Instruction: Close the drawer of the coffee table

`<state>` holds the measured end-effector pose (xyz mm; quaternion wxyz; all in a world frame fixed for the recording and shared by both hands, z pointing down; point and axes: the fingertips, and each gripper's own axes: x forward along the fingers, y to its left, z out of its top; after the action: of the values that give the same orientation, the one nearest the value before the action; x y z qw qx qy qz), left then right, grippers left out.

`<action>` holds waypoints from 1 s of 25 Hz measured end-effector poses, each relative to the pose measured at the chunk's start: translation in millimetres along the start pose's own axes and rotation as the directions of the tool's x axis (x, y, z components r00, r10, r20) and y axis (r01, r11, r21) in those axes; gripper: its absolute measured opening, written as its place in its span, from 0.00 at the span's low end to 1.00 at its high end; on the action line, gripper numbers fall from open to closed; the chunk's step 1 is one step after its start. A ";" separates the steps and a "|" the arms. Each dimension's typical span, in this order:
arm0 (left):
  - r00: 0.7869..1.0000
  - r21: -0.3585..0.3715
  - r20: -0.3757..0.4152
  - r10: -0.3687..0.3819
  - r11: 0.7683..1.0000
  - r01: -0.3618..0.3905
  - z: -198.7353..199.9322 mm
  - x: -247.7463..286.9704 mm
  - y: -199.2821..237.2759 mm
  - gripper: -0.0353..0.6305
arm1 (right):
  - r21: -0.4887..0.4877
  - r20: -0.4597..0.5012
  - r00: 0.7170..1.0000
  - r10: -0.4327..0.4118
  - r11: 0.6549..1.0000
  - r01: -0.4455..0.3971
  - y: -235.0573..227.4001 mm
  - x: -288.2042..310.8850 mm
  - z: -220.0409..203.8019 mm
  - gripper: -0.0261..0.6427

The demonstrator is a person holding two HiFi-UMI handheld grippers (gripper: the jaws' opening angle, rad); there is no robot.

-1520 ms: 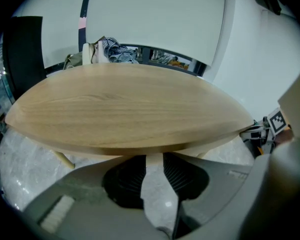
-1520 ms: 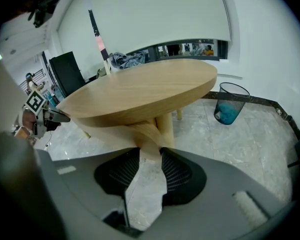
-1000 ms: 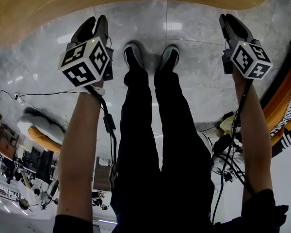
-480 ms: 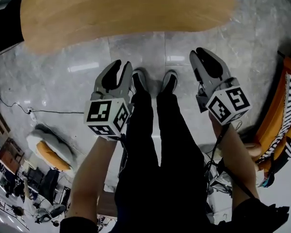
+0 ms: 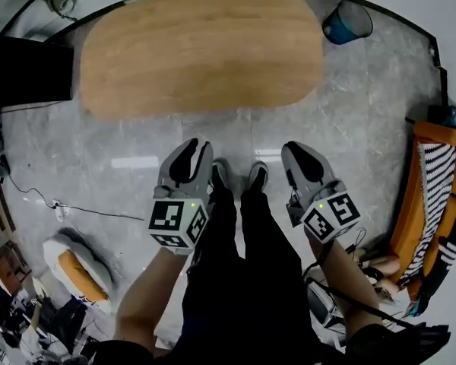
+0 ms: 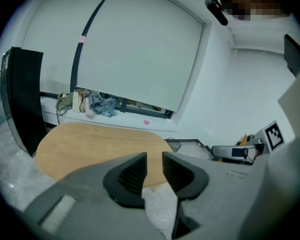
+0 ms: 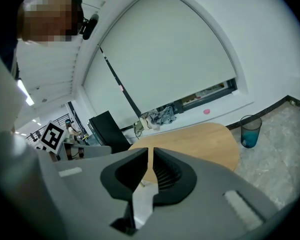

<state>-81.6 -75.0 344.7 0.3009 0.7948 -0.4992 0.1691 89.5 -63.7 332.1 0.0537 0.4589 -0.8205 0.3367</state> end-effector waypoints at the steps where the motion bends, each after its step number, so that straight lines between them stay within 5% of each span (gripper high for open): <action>1: 1.000 -0.003 0.010 -0.004 1.000 0.004 10.9 -9.3 -4.3 0.21 | -0.003 0.013 1.000 -0.007 1.000 0.007 5.9 -5.2 11.9 0.08; 6: 0.994 0.036 0.114 0.004 0.999 -0.008 71.7 -46.1 -21.1 0.20 | -0.108 0.106 0.993 0.048 0.994 -0.037 42.7 -22.3 87.1 0.04; 9: 0.987 0.102 0.162 -0.010 0.995 -0.006 100.7 -84.6 -39.7 0.06 | -0.168 0.119 0.987 0.112 0.982 -0.091 88.2 -47.6 112.9 0.04; 11: 0.983 0.114 0.181 -0.041 0.993 0.021 115.9 -109.0 -54.0 0.06 | -0.204 0.122 0.985 0.119 0.975 -0.092 113.1 -63.3 122.3 0.04; 15: 0.953 0.160 0.276 -0.123 0.984 0.081 162.4 -143.9 -79.1 0.06 | -0.287 0.177 0.978 0.109 0.956 -0.055 143.2 -77.5 160.7 0.04; 19: 0.925 0.270 0.353 -0.141 0.962 0.044 201.4 -179.2 -87.0 0.06 | -0.371 0.256 0.957 0.138 0.928 -0.034 177.3 -97.1 192.5 0.04; 25: 0.887 0.165 0.436 -0.151 0.982 0.086 219.3 -213.9 -95.9 0.06 | -0.449 0.354 0.913 0.202 0.893 -0.023 214.9 -130.5 229.7 0.04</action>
<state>-97.7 -38.2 26.2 0.1309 0.8606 -0.4921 -0.0016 45.5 -32.7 -4.1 -0.0300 0.4438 -0.8943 0.0489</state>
